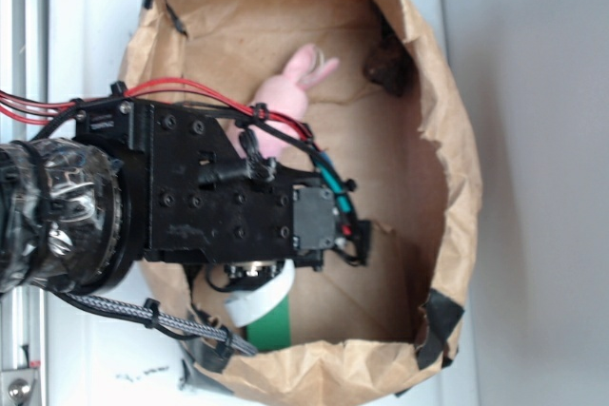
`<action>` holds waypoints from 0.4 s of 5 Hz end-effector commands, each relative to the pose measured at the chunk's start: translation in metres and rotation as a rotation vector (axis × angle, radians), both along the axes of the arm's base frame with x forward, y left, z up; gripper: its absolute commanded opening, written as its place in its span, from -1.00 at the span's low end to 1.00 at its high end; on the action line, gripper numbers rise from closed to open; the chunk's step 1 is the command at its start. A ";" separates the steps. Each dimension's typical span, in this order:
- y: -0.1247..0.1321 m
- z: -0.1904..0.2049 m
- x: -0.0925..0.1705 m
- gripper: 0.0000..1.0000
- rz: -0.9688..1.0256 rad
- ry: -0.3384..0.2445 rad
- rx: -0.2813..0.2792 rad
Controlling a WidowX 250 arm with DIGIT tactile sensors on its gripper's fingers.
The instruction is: Grab the green block.
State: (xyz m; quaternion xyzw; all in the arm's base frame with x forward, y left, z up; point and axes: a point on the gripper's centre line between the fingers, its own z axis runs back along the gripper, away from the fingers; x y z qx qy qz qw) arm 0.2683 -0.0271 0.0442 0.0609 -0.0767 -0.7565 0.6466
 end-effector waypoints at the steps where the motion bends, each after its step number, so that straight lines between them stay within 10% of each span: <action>1: -0.028 0.021 0.001 1.00 -0.042 -0.052 -0.032; 2: -0.040 0.015 0.000 1.00 -0.044 -0.059 -0.079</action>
